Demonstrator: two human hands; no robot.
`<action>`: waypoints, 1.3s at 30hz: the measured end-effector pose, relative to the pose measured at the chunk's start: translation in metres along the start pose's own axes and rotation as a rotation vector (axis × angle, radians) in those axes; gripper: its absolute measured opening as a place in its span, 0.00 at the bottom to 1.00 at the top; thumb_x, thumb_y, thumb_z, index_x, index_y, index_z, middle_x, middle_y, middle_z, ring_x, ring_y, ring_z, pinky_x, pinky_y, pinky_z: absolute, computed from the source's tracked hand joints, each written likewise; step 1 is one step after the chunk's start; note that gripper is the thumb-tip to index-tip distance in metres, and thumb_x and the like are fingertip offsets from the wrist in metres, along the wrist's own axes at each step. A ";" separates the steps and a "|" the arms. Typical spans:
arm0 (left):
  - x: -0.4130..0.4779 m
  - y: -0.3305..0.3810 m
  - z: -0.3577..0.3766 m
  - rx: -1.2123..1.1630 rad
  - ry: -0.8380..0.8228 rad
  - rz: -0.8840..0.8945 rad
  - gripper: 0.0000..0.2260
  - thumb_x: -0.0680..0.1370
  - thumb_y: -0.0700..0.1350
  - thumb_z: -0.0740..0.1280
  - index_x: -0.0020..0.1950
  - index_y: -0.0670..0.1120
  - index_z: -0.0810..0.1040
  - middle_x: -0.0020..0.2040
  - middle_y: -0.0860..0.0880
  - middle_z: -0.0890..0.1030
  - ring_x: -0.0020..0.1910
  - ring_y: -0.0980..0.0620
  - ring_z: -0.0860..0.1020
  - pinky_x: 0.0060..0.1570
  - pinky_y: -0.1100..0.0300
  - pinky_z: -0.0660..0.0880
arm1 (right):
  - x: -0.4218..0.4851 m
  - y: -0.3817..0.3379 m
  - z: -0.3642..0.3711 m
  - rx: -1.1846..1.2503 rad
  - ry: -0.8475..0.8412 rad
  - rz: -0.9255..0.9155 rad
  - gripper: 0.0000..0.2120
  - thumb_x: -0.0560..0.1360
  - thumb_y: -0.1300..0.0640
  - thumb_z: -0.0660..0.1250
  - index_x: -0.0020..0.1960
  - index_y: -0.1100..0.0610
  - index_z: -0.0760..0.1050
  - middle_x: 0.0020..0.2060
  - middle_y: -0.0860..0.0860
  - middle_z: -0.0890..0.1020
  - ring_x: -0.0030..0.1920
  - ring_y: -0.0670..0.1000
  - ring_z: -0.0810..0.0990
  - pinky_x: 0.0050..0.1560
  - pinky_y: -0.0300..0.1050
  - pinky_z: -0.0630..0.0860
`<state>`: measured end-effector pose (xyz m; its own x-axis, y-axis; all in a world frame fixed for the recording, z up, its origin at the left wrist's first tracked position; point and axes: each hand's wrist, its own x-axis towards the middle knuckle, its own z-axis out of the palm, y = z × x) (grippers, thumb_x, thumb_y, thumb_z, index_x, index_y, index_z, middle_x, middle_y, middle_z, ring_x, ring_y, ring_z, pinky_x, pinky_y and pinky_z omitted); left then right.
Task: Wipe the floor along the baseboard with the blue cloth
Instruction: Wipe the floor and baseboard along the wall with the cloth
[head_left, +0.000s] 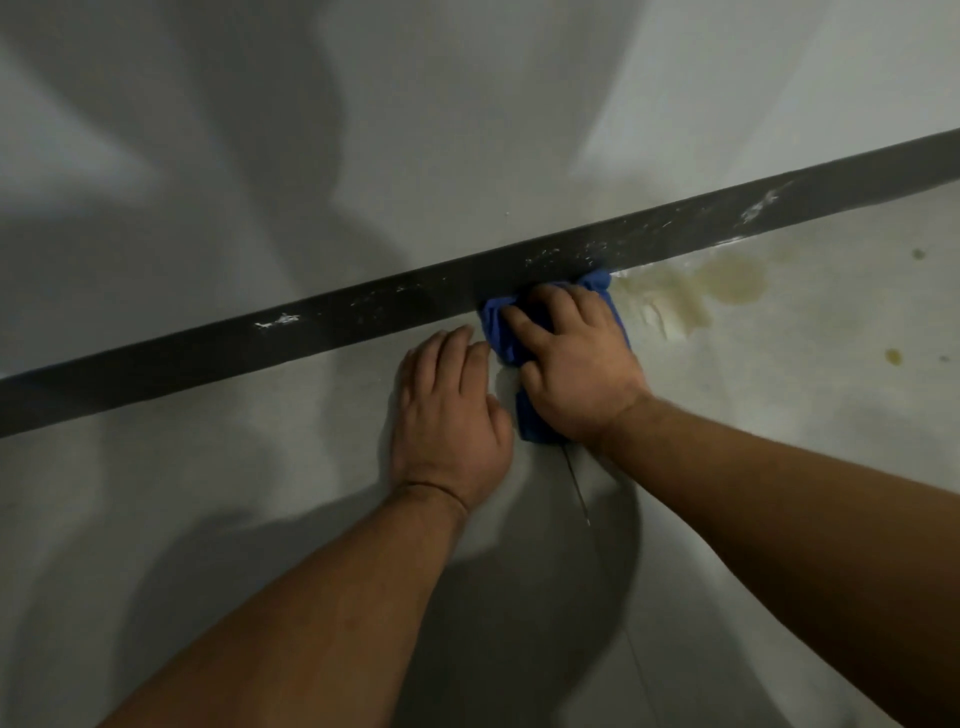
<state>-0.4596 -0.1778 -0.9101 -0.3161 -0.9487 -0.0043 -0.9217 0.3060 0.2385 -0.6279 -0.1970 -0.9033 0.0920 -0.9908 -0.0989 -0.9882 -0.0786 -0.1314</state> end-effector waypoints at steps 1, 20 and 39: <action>0.000 0.000 0.000 -0.002 0.002 0.000 0.27 0.77 0.49 0.55 0.75 0.44 0.71 0.76 0.43 0.71 0.77 0.43 0.67 0.77 0.42 0.65 | 0.002 0.000 0.000 0.005 -0.001 -0.032 0.30 0.76 0.44 0.53 0.76 0.50 0.68 0.73 0.58 0.70 0.72 0.63 0.65 0.76 0.60 0.60; -0.001 0.003 -0.001 -0.023 -0.001 -0.008 0.26 0.77 0.47 0.56 0.75 0.43 0.71 0.76 0.42 0.71 0.76 0.42 0.67 0.77 0.40 0.64 | -0.009 0.049 -0.004 0.022 0.004 0.072 0.30 0.78 0.47 0.56 0.79 0.51 0.63 0.77 0.55 0.66 0.76 0.59 0.61 0.78 0.60 0.55; 0.025 0.059 0.009 -0.002 -0.077 0.151 0.27 0.77 0.51 0.52 0.75 0.45 0.71 0.76 0.43 0.71 0.77 0.43 0.67 0.79 0.41 0.61 | -0.011 0.067 -0.007 0.028 -0.039 -0.051 0.29 0.78 0.45 0.52 0.78 0.48 0.64 0.77 0.53 0.66 0.76 0.58 0.61 0.78 0.63 0.54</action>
<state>-0.5240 -0.1827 -0.9050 -0.4676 -0.8829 -0.0424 -0.8618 0.4447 0.2441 -0.6960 -0.1921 -0.9041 0.1475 -0.9805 -0.1299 -0.9783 -0.1253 -0.1647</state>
